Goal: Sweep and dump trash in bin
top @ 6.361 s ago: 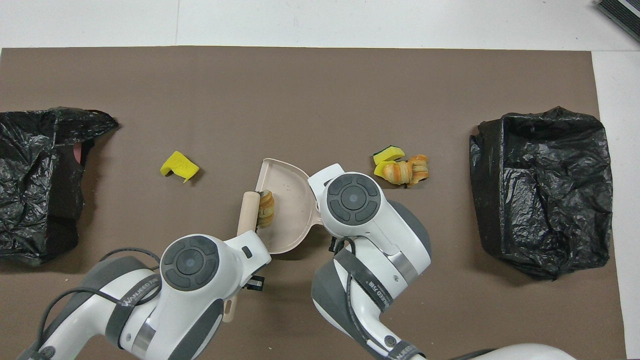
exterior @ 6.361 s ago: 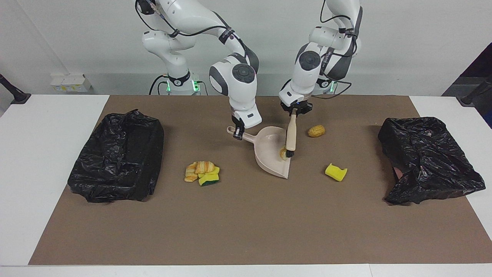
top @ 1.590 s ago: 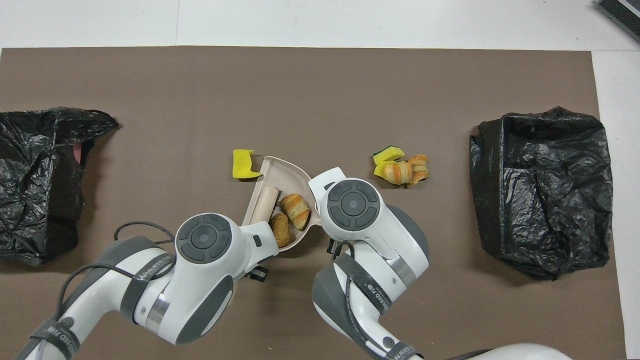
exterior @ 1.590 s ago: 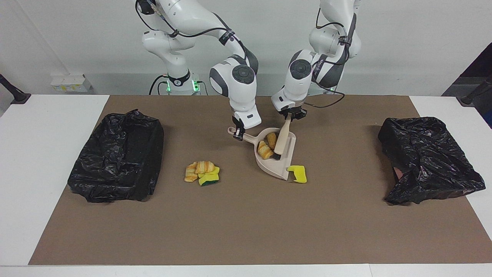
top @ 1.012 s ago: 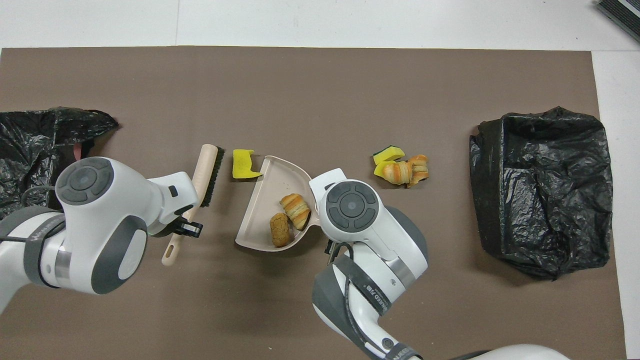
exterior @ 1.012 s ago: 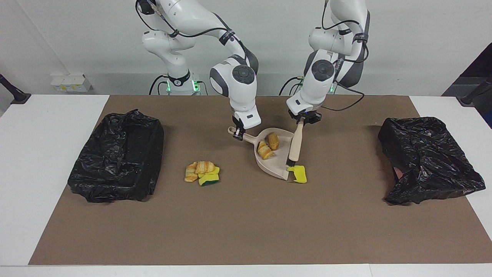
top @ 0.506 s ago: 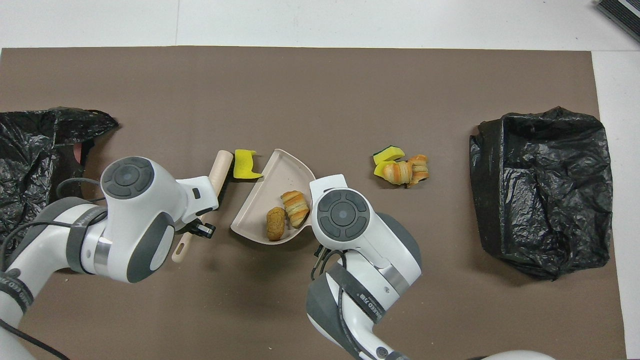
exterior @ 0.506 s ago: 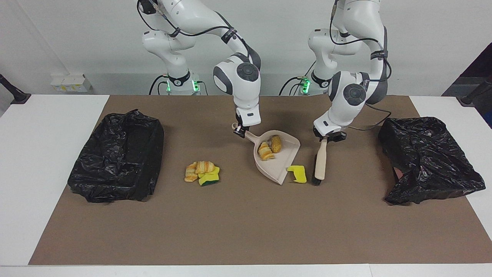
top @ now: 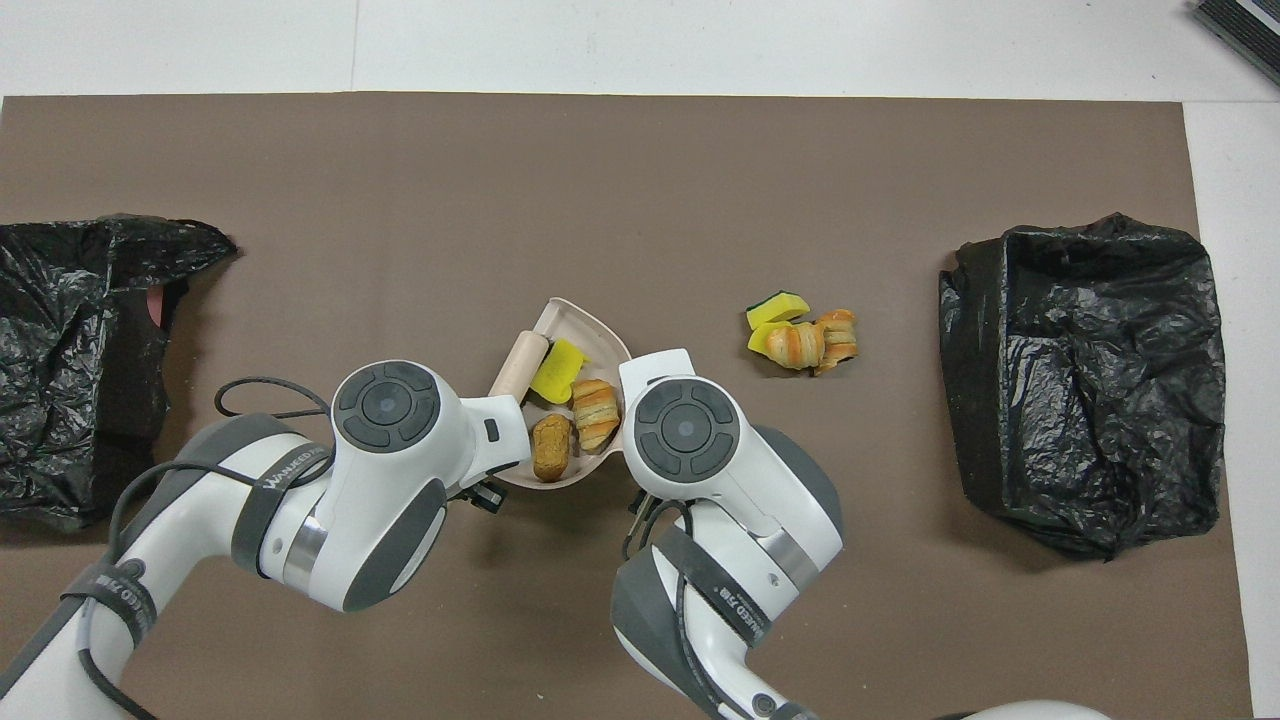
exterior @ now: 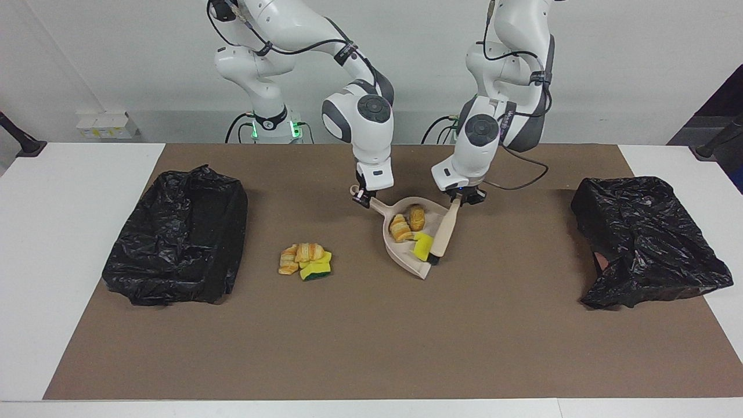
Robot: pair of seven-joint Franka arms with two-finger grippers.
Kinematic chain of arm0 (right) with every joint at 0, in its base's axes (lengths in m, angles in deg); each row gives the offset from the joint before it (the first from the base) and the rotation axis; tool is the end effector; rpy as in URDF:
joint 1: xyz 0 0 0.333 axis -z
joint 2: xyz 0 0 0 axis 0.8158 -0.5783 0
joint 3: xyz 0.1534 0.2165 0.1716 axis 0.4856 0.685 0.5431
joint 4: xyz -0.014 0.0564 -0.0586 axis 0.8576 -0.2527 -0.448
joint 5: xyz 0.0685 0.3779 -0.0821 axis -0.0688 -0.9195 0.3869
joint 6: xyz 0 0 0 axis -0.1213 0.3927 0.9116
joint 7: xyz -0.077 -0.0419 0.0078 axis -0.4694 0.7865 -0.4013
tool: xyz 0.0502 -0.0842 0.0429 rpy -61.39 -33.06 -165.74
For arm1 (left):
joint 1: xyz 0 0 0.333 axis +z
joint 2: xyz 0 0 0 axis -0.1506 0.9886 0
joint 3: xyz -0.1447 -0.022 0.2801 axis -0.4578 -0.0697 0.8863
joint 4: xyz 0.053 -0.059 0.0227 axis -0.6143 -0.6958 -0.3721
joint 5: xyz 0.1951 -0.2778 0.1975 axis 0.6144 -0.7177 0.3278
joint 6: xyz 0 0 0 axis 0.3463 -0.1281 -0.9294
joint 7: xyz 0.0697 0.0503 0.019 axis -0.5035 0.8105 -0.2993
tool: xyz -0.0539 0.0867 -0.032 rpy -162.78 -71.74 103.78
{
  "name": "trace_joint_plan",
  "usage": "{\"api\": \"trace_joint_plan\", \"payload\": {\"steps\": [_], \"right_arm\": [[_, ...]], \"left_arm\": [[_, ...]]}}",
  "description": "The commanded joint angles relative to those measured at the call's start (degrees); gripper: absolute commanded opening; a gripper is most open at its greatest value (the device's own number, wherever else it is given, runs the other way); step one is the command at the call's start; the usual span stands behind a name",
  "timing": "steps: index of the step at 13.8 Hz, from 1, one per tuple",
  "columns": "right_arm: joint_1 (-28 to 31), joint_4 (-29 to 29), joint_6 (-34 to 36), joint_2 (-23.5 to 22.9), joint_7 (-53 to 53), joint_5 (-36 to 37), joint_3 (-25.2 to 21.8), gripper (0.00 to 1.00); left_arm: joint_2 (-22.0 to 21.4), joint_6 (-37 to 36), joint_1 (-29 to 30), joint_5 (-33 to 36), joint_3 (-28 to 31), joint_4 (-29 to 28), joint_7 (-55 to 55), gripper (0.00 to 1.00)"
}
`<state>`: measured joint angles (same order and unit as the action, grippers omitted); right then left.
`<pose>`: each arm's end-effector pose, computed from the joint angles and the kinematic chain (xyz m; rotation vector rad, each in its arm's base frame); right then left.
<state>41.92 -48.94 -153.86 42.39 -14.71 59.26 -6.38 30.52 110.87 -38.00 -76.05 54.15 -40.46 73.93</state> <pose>0.4748 0.3593 0.3543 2.7425 1.5259 -0.0943 0.4502 -0.2448 0.3393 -2.9531 0.8434 0.2737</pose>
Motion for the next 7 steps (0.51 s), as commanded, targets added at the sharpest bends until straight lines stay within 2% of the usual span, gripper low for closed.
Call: {"api": "trace_joint_plan", "payload": {"steps": [1, 4, 7], "right_arm": [[0.5, -1.4, -0.5, 1.1, -0.5, -0.5, 0.2, 0.0], [0.7, -1.2, -0.2, 1.4, 2.5, -0.5, 0.2, 0.0], [1.4, -1.0, 1.1, 4.3, 2.9, -0.5, 0.1, 0.0]], "left_arm": [[0.7, -1.4, 4.5, 2.2, 0.6, 3.0, 0.0, 0.0], [0.9, -1.7, 8.7, 2.2, 0.6, 4.8, -2.1, 0.0], [0.0, -3.0, 9.6, 2.1, 0.6, 4.8, -11.7, 0.0]]}}
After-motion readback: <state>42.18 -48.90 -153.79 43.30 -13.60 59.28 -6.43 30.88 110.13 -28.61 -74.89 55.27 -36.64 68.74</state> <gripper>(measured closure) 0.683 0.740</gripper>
